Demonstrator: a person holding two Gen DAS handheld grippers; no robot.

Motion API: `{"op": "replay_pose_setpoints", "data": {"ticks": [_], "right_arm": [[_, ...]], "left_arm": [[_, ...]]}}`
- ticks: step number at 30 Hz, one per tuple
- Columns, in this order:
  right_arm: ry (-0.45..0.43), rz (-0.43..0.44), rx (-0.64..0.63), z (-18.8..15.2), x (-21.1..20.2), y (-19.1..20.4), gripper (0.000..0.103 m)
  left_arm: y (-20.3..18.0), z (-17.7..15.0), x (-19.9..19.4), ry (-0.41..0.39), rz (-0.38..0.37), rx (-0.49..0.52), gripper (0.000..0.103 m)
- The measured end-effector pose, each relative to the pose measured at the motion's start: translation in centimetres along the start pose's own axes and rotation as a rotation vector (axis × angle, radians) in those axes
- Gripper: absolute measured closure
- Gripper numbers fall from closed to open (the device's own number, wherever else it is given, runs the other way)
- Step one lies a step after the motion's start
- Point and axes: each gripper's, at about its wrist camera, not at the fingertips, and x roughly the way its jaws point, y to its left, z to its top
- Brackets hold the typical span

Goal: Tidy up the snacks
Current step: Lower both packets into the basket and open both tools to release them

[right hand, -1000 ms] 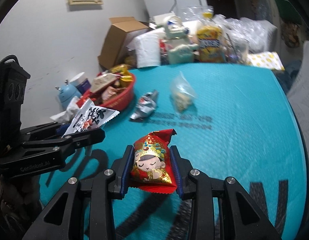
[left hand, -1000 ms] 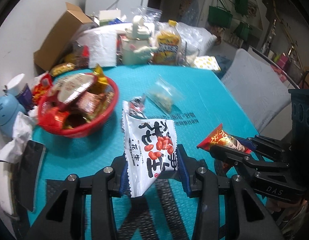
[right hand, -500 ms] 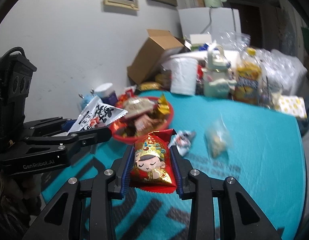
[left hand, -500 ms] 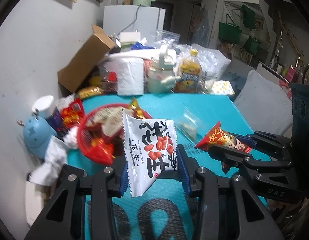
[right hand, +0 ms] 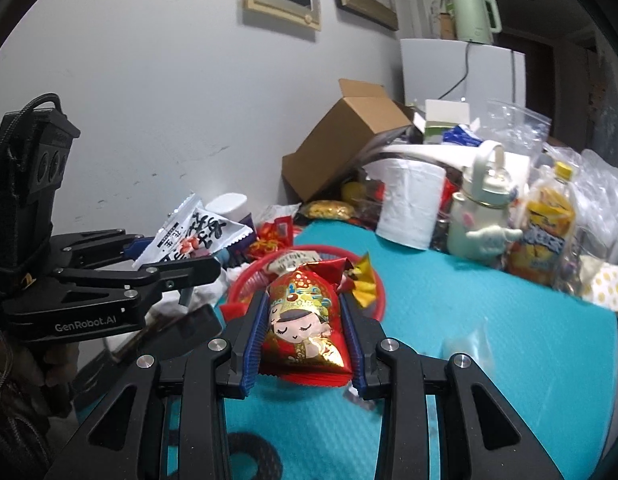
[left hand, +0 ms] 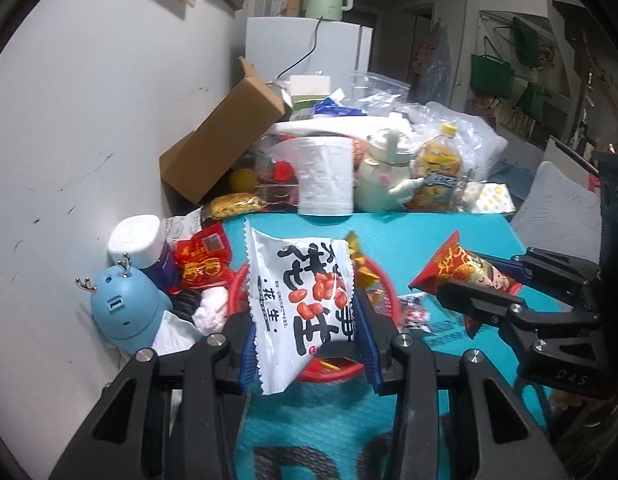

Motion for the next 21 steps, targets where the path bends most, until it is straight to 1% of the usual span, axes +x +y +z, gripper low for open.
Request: {"op": "replay_pose_setpoints", "data": {"ticks": [3, 5, 13, 15, 17, 21], "right_arm": [[0.018, 0.003, -0.005, 0.3, 1.5, -0.2, 0.068], [0.031, -0.006, -0.004, 0.4, 2.5, -0.4, 0.068], [0.083, -0.056, 0.013, 0.2, 5.6, -1.7, 0.068], [0.092, -0.078, 0.012, 0.1, 6.2, -2.0, 0.068], [0.102, -0.097, 0.007, -0.1, 6.8, -2.2, 0.068], [0.117, -0.107, 0.012, -0.2, 7.8, -2.5, 0.068]], "left_arm": [[0.8, 0.1, 1.4, 0.016, 0.009, -0.009, 0.062], [1.3, 0.0, 2.5, 0.042, 0.007, -0.02, 0.062], [2.9, -1.1, 7.5, 0.2, 0.013, -0.051, 0.062], [3.2, -1.2, 8.3, 0.222, 0.013, -0.053, 0.062], [3.2, -1.0, 8.7, 0.225, 0.015, -0.048, 0.062], [3.4, -0.8, 9.4, 0.241, 0.015, -0.037, 0.062]]}}
